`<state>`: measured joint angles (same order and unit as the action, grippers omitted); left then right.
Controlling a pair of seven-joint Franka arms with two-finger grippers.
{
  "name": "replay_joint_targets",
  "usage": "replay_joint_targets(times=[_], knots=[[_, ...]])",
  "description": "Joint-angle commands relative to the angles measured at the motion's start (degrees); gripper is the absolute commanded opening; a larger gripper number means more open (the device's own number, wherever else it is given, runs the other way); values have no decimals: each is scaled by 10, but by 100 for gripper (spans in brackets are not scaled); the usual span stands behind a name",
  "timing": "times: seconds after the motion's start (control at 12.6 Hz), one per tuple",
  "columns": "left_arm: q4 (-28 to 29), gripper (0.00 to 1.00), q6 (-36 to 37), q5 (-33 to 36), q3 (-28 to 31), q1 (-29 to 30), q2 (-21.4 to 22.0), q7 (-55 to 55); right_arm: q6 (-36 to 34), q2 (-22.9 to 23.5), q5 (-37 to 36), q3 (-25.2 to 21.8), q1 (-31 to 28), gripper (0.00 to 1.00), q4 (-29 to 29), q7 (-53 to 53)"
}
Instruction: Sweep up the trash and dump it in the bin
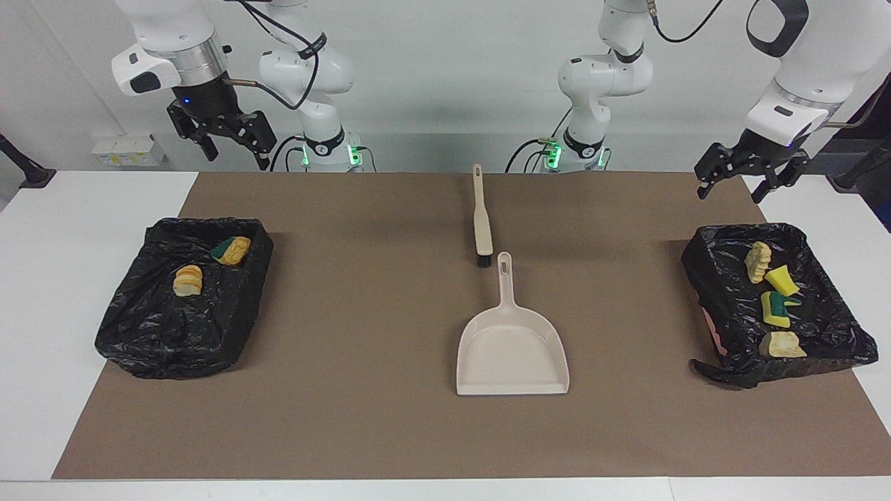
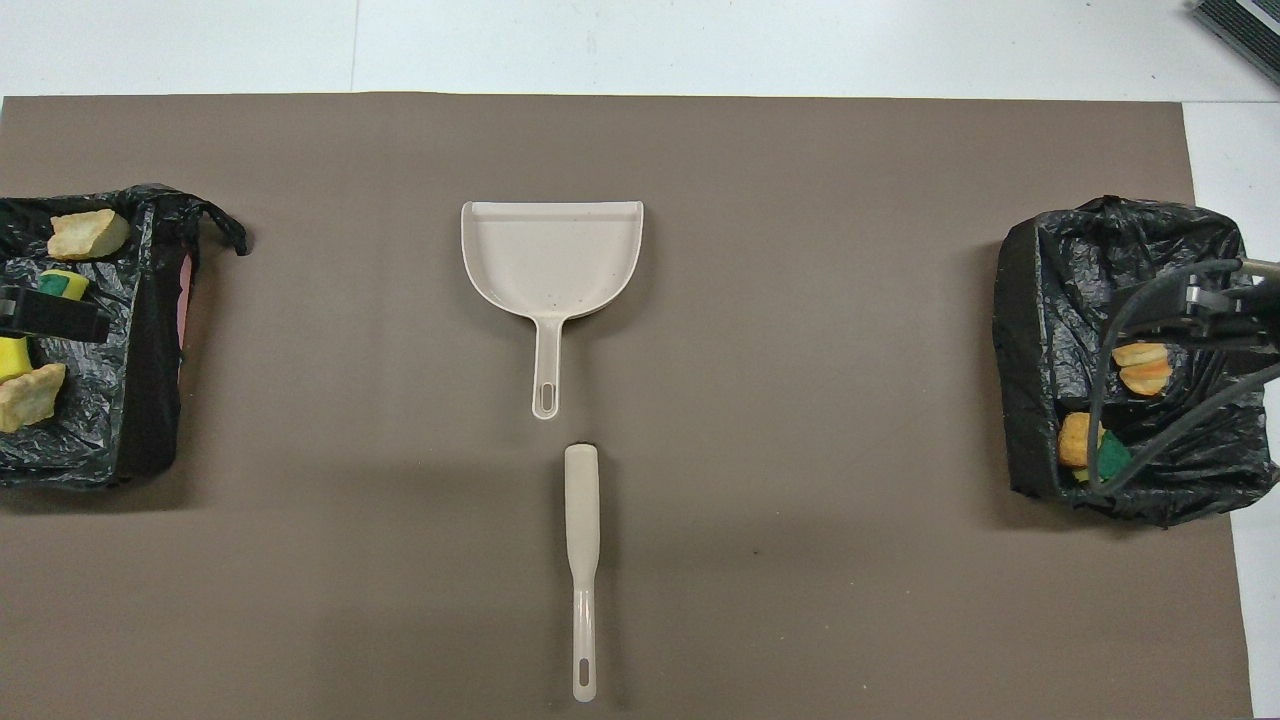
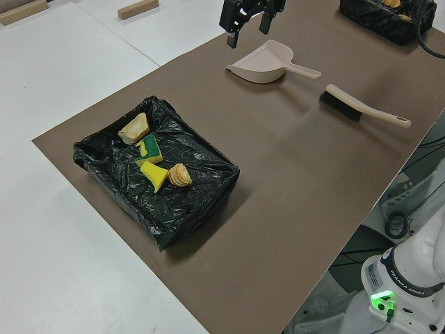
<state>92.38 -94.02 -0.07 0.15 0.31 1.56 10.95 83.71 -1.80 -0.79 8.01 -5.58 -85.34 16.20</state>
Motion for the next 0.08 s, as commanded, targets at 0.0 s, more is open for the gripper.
replay_joint_targets(times=[0.0], knots=[[14,100,-6,5,2,-3,13,1,-7,1,11,4,-7,100,7,-12]])
